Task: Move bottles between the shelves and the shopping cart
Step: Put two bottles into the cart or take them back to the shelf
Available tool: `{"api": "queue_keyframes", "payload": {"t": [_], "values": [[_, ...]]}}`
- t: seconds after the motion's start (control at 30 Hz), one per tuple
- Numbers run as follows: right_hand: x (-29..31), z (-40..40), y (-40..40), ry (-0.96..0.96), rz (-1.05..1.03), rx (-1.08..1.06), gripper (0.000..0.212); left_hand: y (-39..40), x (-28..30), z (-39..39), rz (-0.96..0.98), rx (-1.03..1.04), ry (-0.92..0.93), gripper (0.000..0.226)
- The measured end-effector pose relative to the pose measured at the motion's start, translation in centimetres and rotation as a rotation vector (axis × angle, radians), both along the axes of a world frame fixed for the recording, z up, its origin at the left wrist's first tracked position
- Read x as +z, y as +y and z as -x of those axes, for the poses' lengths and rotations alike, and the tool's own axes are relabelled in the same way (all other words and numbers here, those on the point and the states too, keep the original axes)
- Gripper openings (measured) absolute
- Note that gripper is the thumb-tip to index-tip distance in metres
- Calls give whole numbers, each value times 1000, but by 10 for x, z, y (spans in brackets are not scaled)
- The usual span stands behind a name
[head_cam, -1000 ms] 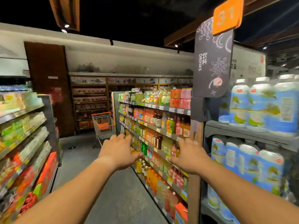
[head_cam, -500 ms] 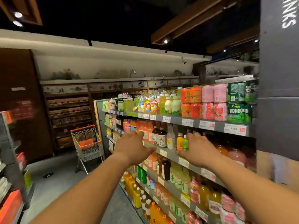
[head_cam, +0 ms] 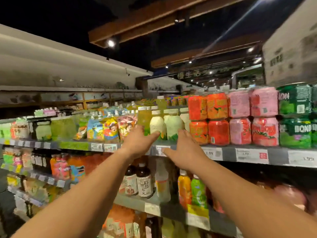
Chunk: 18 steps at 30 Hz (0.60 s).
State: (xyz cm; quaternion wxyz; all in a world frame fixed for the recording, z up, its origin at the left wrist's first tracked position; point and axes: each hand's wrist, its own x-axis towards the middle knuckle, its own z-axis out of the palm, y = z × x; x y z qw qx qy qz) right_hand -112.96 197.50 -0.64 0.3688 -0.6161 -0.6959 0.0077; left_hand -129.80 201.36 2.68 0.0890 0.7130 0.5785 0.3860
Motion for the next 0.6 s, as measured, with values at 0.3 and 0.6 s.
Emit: {"api": "queue_keyframes", "payload": {"t": [0.3,0.6], "values": [[40,39,86,178,-33,-370,83,107,22,6,-13,-249,-31,69],[61,32,121,281,72,-453,84,138,24,-23,123,-198,-127,67]]}}
